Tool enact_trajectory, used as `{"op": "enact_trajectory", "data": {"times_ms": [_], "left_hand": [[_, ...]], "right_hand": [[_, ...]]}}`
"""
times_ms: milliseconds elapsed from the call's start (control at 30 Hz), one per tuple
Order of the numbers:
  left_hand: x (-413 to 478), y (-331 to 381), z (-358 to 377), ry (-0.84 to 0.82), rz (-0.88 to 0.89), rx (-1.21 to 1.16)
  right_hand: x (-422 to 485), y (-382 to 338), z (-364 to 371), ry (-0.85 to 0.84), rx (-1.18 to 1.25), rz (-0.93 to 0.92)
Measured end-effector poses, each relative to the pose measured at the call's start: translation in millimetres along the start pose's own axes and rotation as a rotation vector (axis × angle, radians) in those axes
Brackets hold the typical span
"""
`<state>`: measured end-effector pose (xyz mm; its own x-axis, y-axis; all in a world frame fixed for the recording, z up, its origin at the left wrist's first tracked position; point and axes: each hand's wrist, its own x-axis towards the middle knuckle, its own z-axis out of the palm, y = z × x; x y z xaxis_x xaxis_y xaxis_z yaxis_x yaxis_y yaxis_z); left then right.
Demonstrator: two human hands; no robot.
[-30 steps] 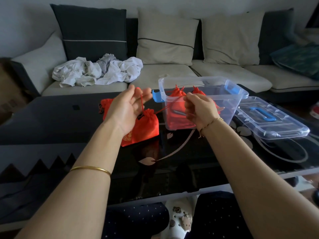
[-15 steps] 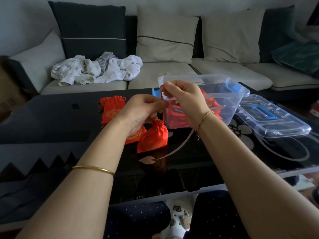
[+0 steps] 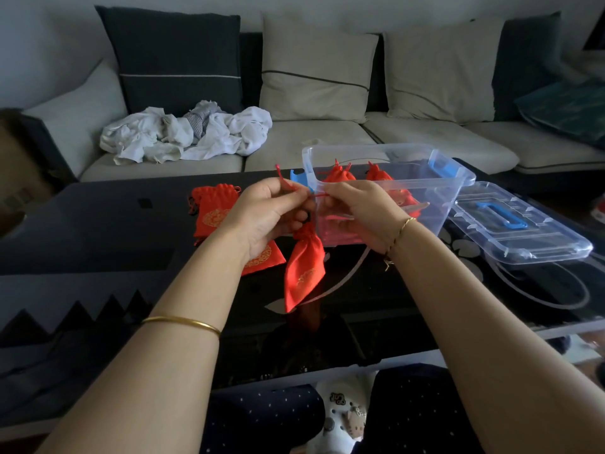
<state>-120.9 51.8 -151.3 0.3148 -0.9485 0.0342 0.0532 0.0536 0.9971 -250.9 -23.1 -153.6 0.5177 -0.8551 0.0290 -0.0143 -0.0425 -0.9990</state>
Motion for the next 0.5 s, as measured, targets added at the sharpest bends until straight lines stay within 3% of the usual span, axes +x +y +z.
{"op": "enact_trajectory", "data": {"times_ms": [133, 233, 333, 400, 500], "left_hand": [[1, -1, -3, 0.024, 0.003, 0.019], [-1, 1, -1, -0.024, -0.002, 0.064], [-4, 3, 2, -0.09, 0.041, 0.141], [-4, 3, 4, -0.119, 0.126, 0.254], [-2, 1, 5, -0.055, 0.321, 0.529]], "right_hand": [[-7, -2, -9, -0.228, -0.147, 0.081], [-7, -2, -12, -0.178, -0.364, 0.116], [0, 1, -12, 0.024, -0.221, 0.0], [2, 4, -7, -0.04, -0.027, -0.013], [-2, 7, 1, -0.154, -0.008, 0.029]]}}
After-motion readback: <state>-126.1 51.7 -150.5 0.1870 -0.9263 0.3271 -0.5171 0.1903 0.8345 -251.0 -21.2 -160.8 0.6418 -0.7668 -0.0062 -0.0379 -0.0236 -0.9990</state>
